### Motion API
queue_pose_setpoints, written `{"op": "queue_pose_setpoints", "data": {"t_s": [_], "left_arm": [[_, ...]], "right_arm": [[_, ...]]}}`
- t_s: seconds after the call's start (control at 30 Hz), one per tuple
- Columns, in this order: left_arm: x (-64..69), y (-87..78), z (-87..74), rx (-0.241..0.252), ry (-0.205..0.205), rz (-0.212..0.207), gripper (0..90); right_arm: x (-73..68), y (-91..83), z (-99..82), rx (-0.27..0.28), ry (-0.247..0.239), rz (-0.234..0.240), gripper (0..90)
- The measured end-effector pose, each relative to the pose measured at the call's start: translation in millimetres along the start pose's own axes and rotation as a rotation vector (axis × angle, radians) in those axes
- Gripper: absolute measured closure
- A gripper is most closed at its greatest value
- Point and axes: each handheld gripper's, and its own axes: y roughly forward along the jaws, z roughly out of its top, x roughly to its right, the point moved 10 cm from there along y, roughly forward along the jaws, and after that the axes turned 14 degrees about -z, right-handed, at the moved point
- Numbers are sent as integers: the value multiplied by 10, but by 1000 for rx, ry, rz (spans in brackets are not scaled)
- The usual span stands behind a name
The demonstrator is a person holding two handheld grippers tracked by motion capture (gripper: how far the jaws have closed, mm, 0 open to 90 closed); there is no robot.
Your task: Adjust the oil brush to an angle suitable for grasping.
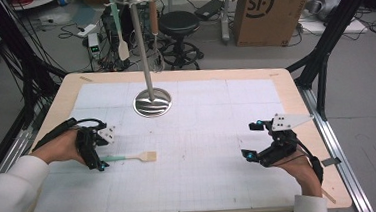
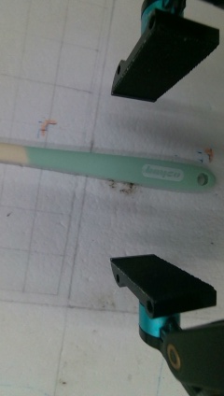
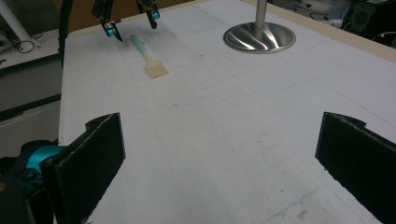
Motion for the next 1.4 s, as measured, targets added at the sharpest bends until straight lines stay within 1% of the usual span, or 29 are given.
{"op": "queue_pose_setpoints", "data": {"t_s": [0.03, 0.07, 0.1, 0.17, 0.2, 0.27, 0.3, 0.33, 0.37, 0.43, 0.5, 0.57, 0.6, 0.63, 0.67, 0.7, 0.73, 0.83, 1.0, 1.07, 1.1, 1.13, 1.2, 1.23, 1.33, 1.37, 1.4], "left_arm": [[-1, 3, -4, -5, 3, -2, 203], [-2, 1, -12, -14, 7, -4, 249], [8, 12, -12, -8, -5, -9, 284], [10, 22, -21, -20, -3, -18, 331], [6, 26, -31, -32, -2, -14, 350], [11, 48, -48, -47, -15, -20, 386], [6, 52, -56, -58, -10, -19, 406], [3, 56, -60, -62, -13, -17, 426], [7, 58, -64, -66, -17, -23, 451], [1, 61, -66, -71, -7, -27, 493], [18, 63, -80, -78, -20, -45, 567], [28, 73, -98, -89, -29, -52, 634], [28, 83, -98, -86, -29, -51, 660], [27, 70, -105, -98, -32, -52, 674], [24, 73, -107, -98, -31, -48, 719], [29, 75, -106, -102, -24, -49, 735], [34, 79, -101, -102, -19, -47, 743], [42, 83, -94, -131, -4, -44, 762], [49, 78, -94, -131, -14, -37, 767], [53, 67, -82, -115, -17, -40, 768], [54, 51, -82, -115, -21, -38, 768], [57, 35, -75, -107, -19, -42, 768], [73, -10, -54, -87, -27, -37, 768], [76, -45, -41, -80, -20, -32, 768], [104, -150, 10, -41, -29, -18, 768], [124, -185, 30, -25, -33, -22, 767], [143, -216, 51, -13, -30, -18, 768]], "right_arm": [[-3, 1, -1, -1, 1, 2, 2], [-5, 3, -2, -2, 2, 3, 2], [-4, 5, -2, -1, 0, 2, 2], [-1, 10, -3, 0, -6, 1, 2], [-4, 10, -4, -1, -5, 2, 2], [-11, 14, -7, -4, -1, 4, 2], [-9, 16, -8, -5, -2, 2, 2], [-9, 17, -9, -4, -4, 3, 2], [-9, 18, -9, -5, -4, 3, 2], [-9, 18, -10, -5, -3, 3, 2], [-8, 17, -9, -5, -3, 2, 2], [-10, 16, -10, -4, -3, 4, 2], [-9, 17, -9, -5, -2, 3, 2], [-10, 19, -9, -5, 0, 3, 2], [-10, 20, -12, -5, -3, 4, 2], [-9, 23, -10, -3, -4, 4, 2], [-14, 23, -14, -8, 1, 6, 2], [-9, 28, -19, -9, 0, 5, 2], [-11, 28, -17, -9, -2, 5, 2], [-15, 26, -15, -7, 0, 7, 2], [-9, 25, -11, -3, -4, 4, 2], [-10, 20, -12, -4, -2, 5, 2], [-11, 14, -7, -2, 2, 6, 2], [-10, 10, -7, -3, 4, 4, 2], [-11, 12, -6, -2, -1, 6, 2], [-13, 13, -5, -2, -2, 6, 2], [-20, 11, -3, -4, -2, 8, 2]]}}
